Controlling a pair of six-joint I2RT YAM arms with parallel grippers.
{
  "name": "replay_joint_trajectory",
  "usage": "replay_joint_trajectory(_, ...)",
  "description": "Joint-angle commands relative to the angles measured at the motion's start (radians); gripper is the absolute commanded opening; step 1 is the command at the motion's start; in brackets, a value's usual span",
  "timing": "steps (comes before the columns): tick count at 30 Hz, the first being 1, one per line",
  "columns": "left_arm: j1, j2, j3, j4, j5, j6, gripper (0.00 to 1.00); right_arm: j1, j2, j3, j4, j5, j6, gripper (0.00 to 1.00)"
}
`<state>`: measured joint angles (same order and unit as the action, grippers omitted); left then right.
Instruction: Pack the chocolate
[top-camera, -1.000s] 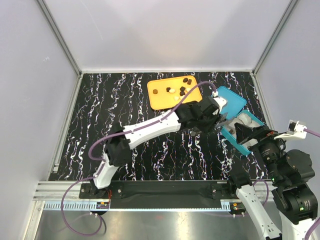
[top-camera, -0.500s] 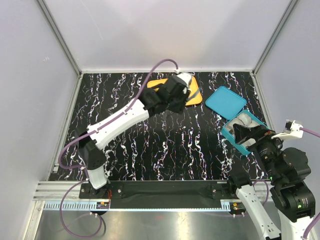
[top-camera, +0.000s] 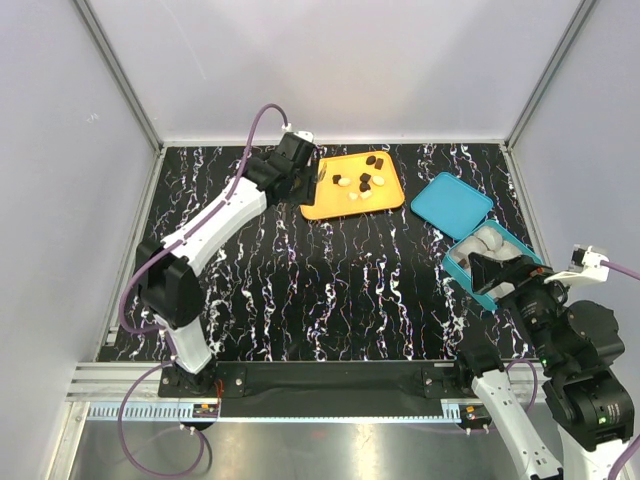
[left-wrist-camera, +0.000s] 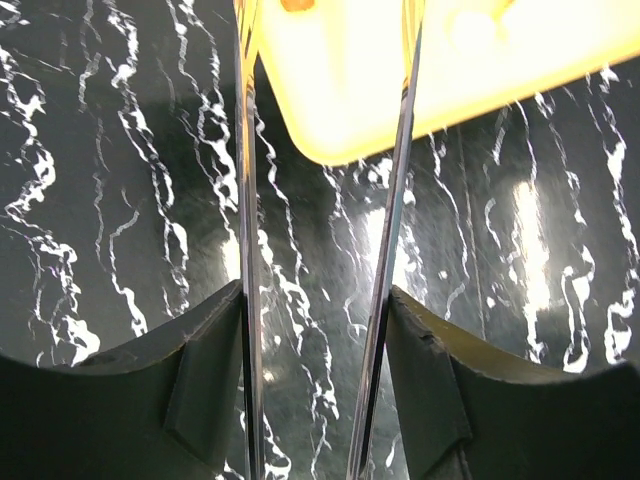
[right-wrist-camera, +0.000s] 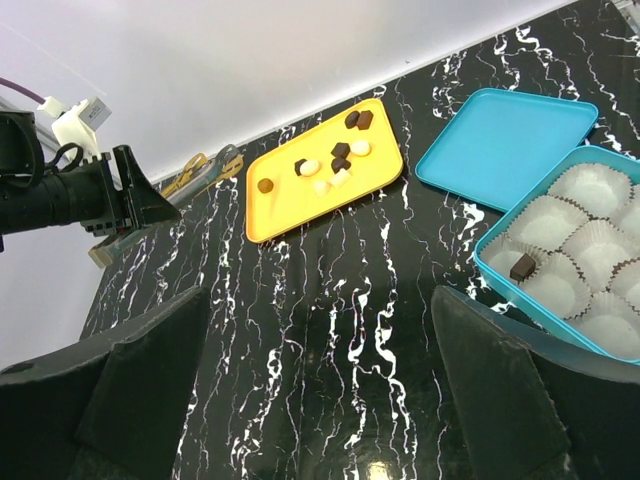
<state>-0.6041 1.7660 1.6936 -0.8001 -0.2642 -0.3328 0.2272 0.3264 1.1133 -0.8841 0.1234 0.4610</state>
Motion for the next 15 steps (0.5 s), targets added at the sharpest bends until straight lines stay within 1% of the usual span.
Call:
replay_joint_trajectory(1, 0.024, 0.029, 0.023, 0.091, -0.026, 0.024, 0.59, 0.004, -0.003, 0.043, -0.003, 0.031, -0.033, 1.0)
replay_joint_trajectory(4, 0.064, 0.07, 0.037, 0.104, 0.015, 0.037, 0.59, 0.004, -0.009, 0.045, -0.013, 0.041, -0.039, 1.0)
replay_joint_trajectory(15, 0.11, 0.203, 0.078, 0.156, 0.068, 0.061, 0.57, 0.003, -0.006, 0.042, -0.004, 0.033, -0.047, 1.0)
